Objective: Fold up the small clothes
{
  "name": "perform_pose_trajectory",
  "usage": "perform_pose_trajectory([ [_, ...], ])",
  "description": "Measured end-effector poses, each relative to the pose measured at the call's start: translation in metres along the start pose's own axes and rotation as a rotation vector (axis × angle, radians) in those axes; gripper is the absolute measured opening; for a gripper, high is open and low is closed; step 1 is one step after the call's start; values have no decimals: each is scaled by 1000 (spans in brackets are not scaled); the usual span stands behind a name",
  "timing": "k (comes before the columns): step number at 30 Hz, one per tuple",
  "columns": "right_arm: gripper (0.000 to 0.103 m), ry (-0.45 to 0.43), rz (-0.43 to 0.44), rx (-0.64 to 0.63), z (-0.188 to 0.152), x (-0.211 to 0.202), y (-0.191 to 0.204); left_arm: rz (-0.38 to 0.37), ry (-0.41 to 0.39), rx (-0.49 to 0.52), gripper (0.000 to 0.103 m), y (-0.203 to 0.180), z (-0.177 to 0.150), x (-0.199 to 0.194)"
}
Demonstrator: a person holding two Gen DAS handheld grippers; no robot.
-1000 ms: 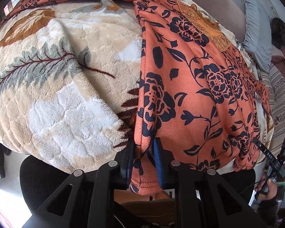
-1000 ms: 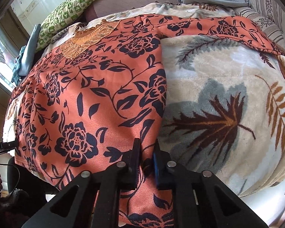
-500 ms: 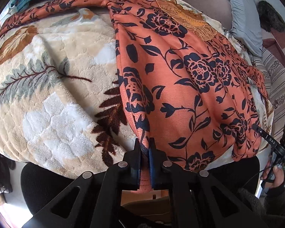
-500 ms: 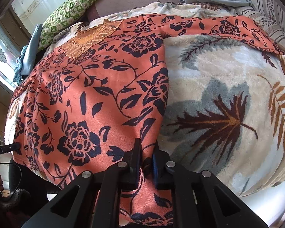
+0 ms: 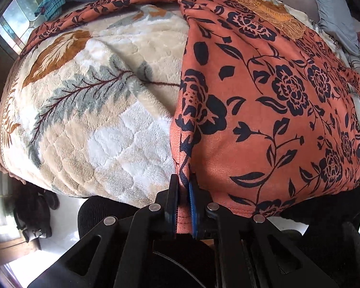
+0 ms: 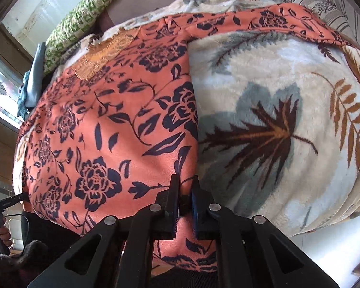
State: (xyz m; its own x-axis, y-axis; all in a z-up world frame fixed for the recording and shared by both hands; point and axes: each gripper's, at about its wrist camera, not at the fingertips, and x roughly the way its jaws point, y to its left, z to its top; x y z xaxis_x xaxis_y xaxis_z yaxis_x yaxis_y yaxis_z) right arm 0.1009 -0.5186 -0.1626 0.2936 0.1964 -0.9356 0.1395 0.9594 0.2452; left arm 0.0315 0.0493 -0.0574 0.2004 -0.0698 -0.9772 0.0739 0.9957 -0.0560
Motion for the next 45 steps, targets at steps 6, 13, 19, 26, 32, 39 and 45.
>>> perform_pose_trajectory([
  [6,33,-119,43,41,28,-36,-7,-136,-173,46,25,11,21,-57],
  [13,44,-150,80,125,103,-2,-5,-115,-181,-69,58,8,93,-28],
  [19,3,-77,50,76,141,49,11,-47,-124,-43,36,-34,127,5],
  [26,6,-69,-6,47,137,67,0,70,-90,-84,39,-32,133,39],
  [32,17,-208,80,213,144,9,-71,-43,-157,-71,39,-41,132,-1],
  [39,28,-393,-22,621,159,-60,-246,-54,-190,-4,52,-98,175,-8],
  [45,42,-441,-82,819,176,-78,-342,-120,-106,-57,52,-156,242,34],
])
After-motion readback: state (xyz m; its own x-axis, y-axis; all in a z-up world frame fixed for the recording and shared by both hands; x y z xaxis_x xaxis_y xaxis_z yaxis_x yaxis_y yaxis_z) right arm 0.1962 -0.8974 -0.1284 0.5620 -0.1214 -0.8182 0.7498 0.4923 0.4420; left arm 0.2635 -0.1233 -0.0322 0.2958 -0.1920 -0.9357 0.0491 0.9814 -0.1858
